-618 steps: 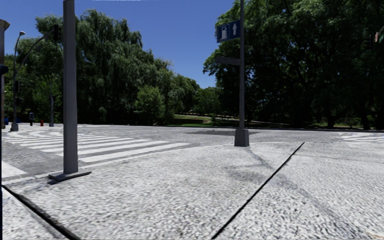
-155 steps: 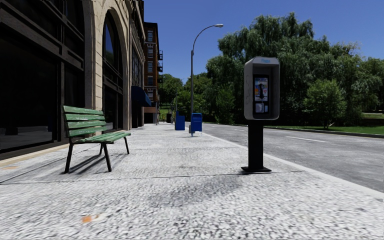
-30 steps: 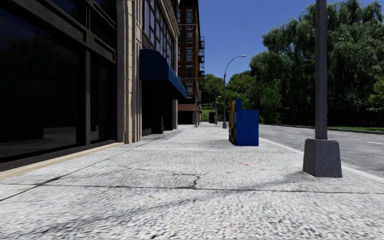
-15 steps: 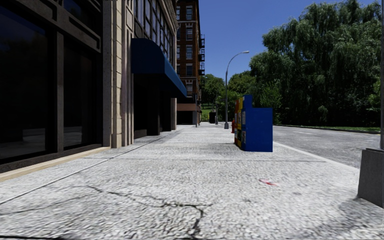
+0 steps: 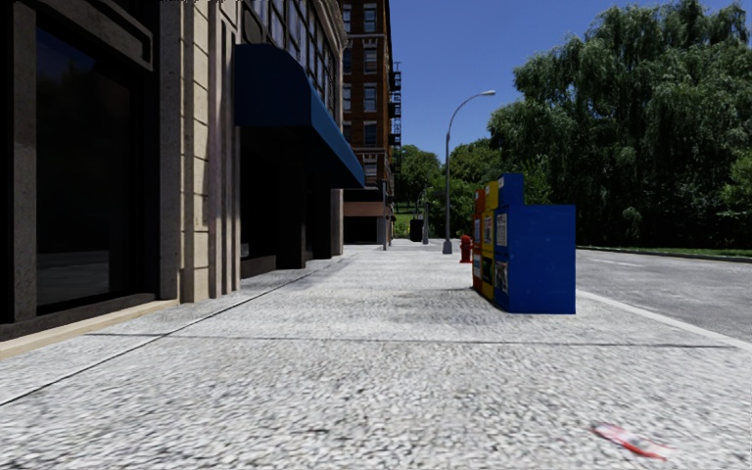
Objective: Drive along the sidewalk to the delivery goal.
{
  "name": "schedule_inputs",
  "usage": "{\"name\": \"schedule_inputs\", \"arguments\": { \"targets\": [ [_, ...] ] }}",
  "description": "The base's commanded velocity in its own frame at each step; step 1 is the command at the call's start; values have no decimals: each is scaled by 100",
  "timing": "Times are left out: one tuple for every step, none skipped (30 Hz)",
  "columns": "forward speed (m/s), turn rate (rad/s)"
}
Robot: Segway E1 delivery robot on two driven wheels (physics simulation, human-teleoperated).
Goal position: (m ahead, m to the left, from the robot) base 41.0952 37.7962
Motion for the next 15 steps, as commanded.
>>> {"name": "schedule_inputs", "arguments": {
  "targets": [
    [200, 0],
    [200, 0],
    [200, 0],
    [200, 0],
    [200, 0],
    [200, 0],
    [200, 0],
    [200, 0],
    [200, 0],
    [200, 0],
    [200, 0],
    [200, 0],
    [200, 0],
    [200, 0],
    [200, 0]
  ]
}}
